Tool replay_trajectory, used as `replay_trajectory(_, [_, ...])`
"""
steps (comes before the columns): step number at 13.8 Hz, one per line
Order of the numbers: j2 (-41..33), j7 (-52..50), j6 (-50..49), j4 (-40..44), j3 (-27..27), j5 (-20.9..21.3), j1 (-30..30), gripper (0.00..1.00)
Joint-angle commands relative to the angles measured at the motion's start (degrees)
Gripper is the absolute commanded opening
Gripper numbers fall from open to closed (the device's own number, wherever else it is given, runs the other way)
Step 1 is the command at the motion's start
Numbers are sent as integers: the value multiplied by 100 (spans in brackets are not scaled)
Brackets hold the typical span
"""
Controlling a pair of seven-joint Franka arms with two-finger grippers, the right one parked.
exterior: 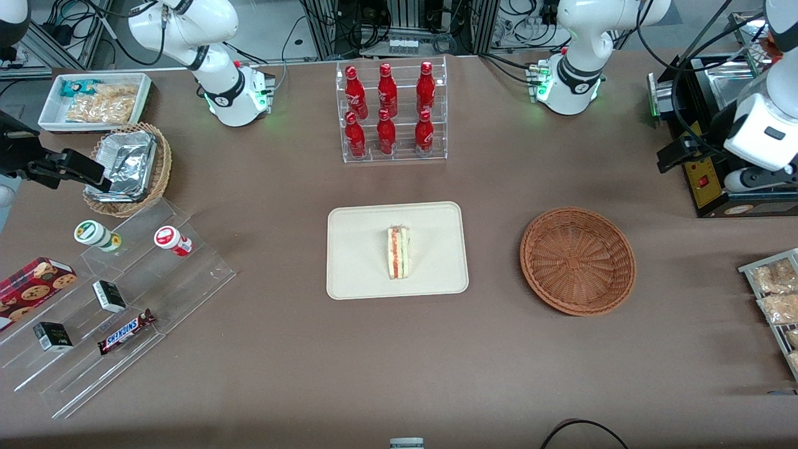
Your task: Place sandwich from basket to tray
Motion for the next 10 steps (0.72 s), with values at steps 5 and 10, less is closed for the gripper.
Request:
replay_trajectory(5, [64,546,139,232,15,-25,124,99])
replay_trajectory(10, [125,449,104,417,-29,160,116,99])
